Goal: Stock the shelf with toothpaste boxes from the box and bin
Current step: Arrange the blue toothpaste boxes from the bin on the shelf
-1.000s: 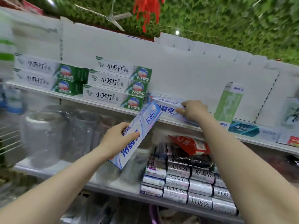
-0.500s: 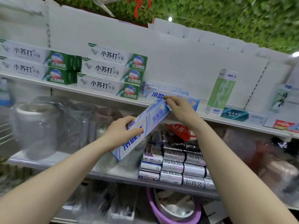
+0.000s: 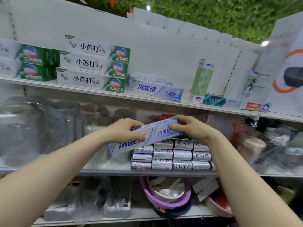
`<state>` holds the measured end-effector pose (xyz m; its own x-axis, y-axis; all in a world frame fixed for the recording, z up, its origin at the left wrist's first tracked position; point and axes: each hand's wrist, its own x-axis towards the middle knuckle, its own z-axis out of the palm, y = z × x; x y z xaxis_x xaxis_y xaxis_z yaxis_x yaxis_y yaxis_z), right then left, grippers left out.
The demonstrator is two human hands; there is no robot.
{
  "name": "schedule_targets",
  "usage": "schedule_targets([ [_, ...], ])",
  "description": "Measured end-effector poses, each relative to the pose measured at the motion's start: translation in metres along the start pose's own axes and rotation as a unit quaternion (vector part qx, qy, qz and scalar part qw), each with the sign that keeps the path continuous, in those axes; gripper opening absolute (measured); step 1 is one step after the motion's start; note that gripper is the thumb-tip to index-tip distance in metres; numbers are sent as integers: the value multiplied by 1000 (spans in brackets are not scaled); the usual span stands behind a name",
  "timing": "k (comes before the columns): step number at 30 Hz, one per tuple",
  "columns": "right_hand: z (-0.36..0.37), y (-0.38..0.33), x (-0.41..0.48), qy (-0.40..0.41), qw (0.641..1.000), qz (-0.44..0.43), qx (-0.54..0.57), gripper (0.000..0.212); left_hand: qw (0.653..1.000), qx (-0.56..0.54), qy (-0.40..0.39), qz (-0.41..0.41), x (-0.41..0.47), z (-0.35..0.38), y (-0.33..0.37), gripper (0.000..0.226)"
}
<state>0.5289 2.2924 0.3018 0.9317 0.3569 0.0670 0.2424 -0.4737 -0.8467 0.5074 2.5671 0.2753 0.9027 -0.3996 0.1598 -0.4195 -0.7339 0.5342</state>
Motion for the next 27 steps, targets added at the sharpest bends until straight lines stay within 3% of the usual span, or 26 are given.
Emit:
schedule_targets([
  [4,-10,-2,-6,54,995,-24,86,30,996,38,83,10,15,-17,11,51],
  [7,-23,-9,-3,80,982,-33,165,47,984,69,164,30,24,-39,26,46],
  [10,-33,-20,1,143,970,-53,191,22,968,89,226,57,32,-61,32,35],
  [13,-41,-21,14,202,959,-62,186,17,942,130,305,60,46,-71,23,25],
  [16,-42,-19,32,240,953,-57,175,19,930,144,333,65,58,-65,16,28],
  [21,-40,-15,50,229,944,-41,233,22,921,161,346,77,76,-54,11,43],
  [24,-43,-11,62,254,946,-37,197,28,918,174,351,69,88,-52,6,47],
  [27,-47,-11,71,323,944,-56,31,38,919,186,343,51,98,-51,1,50],
])
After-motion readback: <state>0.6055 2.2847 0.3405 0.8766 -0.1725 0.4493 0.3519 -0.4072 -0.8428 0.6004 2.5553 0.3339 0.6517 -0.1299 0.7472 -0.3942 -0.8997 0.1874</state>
